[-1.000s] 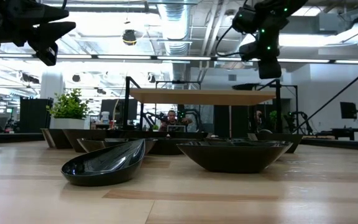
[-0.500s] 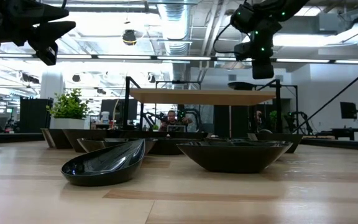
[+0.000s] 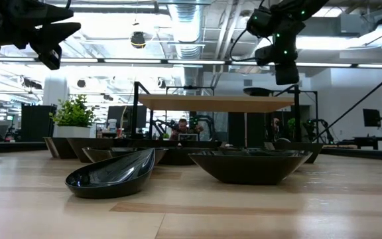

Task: Pick & Place Mini shaped plates
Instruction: Stack the black drop shaped plate on top of the black drop shaped plate on the shelf

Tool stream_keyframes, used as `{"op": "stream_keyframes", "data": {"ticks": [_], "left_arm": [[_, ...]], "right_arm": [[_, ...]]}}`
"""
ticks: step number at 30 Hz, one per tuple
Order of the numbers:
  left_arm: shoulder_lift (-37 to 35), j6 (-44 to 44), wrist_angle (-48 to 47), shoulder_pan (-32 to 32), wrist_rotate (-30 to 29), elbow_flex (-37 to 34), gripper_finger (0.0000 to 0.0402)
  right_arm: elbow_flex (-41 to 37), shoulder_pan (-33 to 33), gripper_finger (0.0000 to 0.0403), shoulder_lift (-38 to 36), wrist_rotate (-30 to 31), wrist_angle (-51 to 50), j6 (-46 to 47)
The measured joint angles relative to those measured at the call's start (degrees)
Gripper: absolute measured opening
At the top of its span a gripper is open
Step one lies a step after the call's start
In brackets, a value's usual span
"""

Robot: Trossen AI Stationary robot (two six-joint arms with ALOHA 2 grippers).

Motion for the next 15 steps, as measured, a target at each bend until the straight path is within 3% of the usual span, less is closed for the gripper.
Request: {"op": "stream_keyframes", "data": {"ticks": [8,15], "left_arm": [[0.0,0.0,0.01,0.0,0.0,0.01,0.0112],[0.0,0.01,0.02,0.0,0.0,0.01,0.0112]], "right_arm": [[0.0,6.82,0.0,-6.83,-15.88,0.72,12.92],[0.0,13.42,0.0004,-13.32,-43.92,1.26,24.32]]}}
